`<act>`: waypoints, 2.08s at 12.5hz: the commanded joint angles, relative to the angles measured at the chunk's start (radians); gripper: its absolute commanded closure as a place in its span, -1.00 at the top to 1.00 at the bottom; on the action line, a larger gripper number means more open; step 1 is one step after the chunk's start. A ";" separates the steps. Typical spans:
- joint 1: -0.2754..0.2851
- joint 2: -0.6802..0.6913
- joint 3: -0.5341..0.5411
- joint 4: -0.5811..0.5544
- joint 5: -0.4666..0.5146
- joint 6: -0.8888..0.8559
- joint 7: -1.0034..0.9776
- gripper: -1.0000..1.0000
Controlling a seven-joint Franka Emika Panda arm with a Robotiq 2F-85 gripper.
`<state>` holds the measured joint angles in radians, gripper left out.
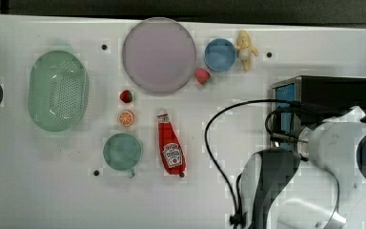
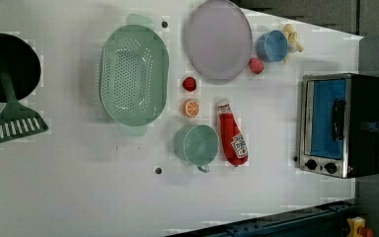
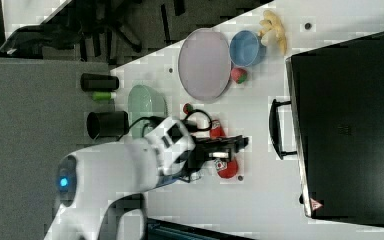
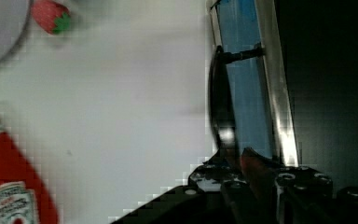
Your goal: Flap open oven.
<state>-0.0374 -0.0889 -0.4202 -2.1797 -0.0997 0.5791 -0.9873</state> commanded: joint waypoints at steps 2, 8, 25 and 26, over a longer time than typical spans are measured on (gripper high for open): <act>-0.010 0.068 -0.041 -0.001 -0.002 0.075 -0.153 -0.65; -0.010 0.185 -0.048 -0.001 0.001 0.159 -0.153 -0.65; 0.090 0.298 0.112 -0.067 -0.327 0.209 0.290 -0.65; 0.099 0.308 0.123 -0.071 -0.376 0.209 0.357 -0.65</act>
<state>0.0086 0.1942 -0.3267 -2.2324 -0.4941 0.7788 -0.7788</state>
